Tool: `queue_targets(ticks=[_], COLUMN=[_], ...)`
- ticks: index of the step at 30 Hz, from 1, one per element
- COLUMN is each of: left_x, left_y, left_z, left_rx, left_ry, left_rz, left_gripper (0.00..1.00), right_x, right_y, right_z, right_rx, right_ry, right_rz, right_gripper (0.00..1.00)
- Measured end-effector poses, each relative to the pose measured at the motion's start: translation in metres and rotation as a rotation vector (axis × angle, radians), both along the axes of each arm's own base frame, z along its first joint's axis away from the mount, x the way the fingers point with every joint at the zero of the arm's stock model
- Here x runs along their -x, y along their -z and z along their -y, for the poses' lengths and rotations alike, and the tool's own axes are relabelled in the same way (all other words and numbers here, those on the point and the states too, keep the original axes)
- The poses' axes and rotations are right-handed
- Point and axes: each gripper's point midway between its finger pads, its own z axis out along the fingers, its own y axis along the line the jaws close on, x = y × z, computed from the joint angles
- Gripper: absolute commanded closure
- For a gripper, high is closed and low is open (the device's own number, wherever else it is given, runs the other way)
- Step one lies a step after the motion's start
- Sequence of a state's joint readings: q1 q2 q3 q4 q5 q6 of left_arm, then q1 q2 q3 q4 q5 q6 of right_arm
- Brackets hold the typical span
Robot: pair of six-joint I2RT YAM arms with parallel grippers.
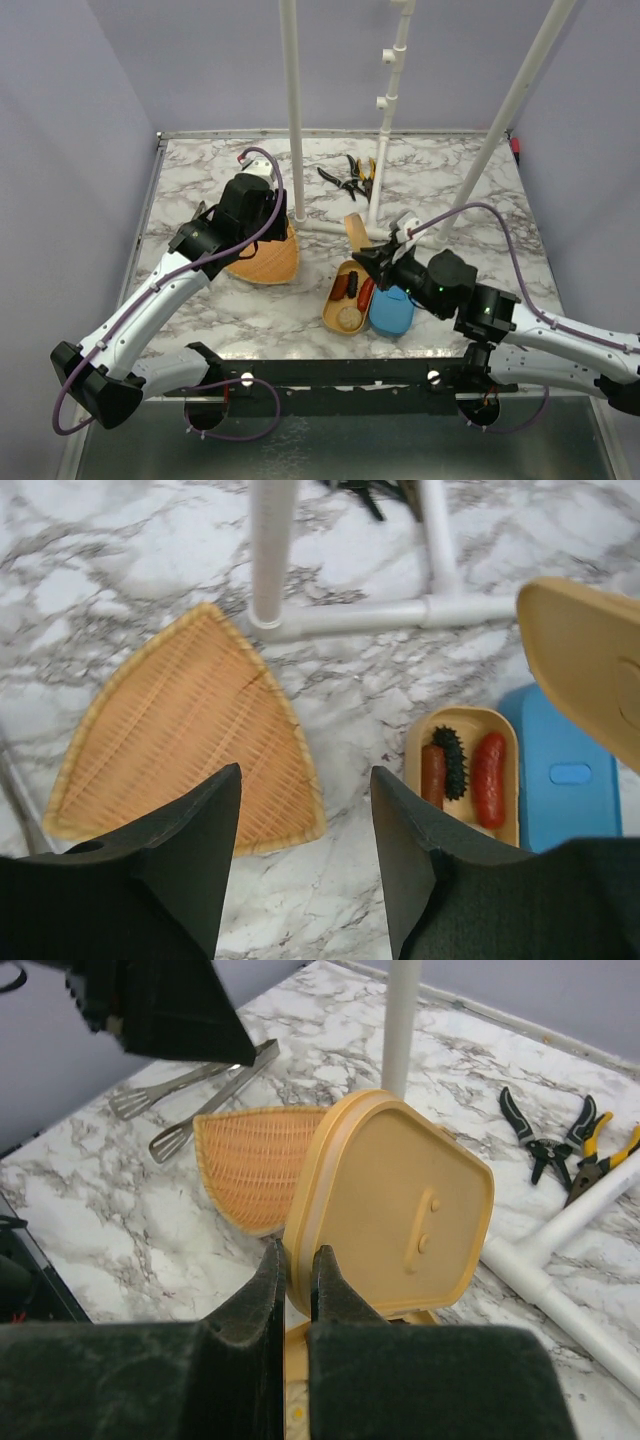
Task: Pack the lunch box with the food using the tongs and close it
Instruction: Pick up the box lid from the center of the board, then close the box lid on the packing box.
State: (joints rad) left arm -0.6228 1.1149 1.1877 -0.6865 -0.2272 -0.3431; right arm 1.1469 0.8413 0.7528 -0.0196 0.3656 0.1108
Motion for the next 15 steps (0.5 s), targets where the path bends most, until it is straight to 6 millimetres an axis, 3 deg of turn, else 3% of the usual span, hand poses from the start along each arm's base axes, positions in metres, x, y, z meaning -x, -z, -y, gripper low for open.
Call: queue_targets(ticks=[3,6,11,15], left_x=[0.008,0.02,0.045,0.065], left_y=[-0.004,-0.006,-0.004,-0.002], left_z=[0.02,0.039,0.065,0.077], left_rx=[0.039,0.075,0.12,0.137], left_ry=[0.158,0.31,0.569,0.739], left_rz=[0.035,0.06,0.087,0.104], left_gripper=[0.43,0.42,0.4,0.38], right_x=[-0.013,-0.019,-0.018,-0.013], right_y=[-0.01,-0.006,0.004,-0.007], right_z=[0.014,0.018,0.018,0.02], right_rx=[-0.03,-0.022,-0.014,-0.064], right_ry=[-0.019,-0.069,-0.187,-0.304], right_rz=[-0.04,-0.091,-0.198,-0.268], right_gripper=[0.99,0.99,0.99,0.99])
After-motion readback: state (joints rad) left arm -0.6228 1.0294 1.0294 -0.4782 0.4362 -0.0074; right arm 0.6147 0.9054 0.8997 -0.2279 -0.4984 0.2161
